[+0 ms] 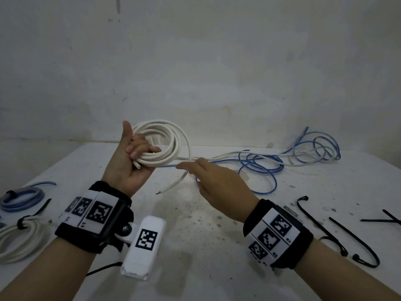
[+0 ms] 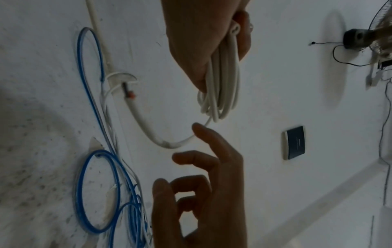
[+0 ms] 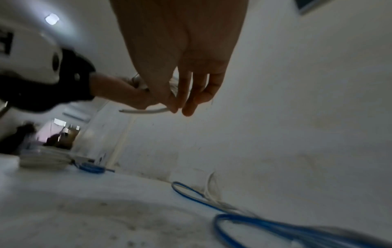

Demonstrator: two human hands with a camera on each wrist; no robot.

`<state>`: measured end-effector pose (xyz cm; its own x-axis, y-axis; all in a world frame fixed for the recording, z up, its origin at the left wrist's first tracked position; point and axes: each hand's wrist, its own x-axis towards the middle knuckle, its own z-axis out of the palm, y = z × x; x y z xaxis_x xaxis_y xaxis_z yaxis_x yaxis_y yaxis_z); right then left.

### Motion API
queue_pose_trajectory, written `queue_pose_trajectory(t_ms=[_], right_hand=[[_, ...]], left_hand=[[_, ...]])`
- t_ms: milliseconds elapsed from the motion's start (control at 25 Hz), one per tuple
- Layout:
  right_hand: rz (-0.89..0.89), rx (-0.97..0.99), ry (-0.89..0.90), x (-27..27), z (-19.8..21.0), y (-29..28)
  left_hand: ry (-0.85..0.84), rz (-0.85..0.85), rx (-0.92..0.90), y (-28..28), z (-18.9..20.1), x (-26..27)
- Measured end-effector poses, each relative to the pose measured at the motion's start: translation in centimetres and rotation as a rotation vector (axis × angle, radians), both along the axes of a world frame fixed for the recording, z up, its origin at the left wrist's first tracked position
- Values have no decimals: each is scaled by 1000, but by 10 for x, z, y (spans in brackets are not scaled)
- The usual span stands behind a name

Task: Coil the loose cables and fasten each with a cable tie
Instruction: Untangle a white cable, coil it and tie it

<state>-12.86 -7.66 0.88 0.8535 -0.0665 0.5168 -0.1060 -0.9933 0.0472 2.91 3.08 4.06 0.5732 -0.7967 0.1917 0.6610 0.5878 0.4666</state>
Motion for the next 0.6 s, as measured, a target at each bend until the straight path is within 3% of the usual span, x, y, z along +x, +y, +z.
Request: queue_pose_trajectory(t_ms=[80,240,320,480,600], right_hand=[[-62,-243,-56,8,-3,-6],[-76,-370,-54,18,5,-16],[84,-275,-42,16,4,-17],[294,226,-180,9,13,2],[304,267,-231,16,19,27]], left_hand=[[-29,-1,29,4,3,-1],[15,-73,11,8,0,-1],[5,-51,29,8,-1,-1],[-187,130,189,-1,-7,-17],[-426,205,328,-13,-17,-38]])
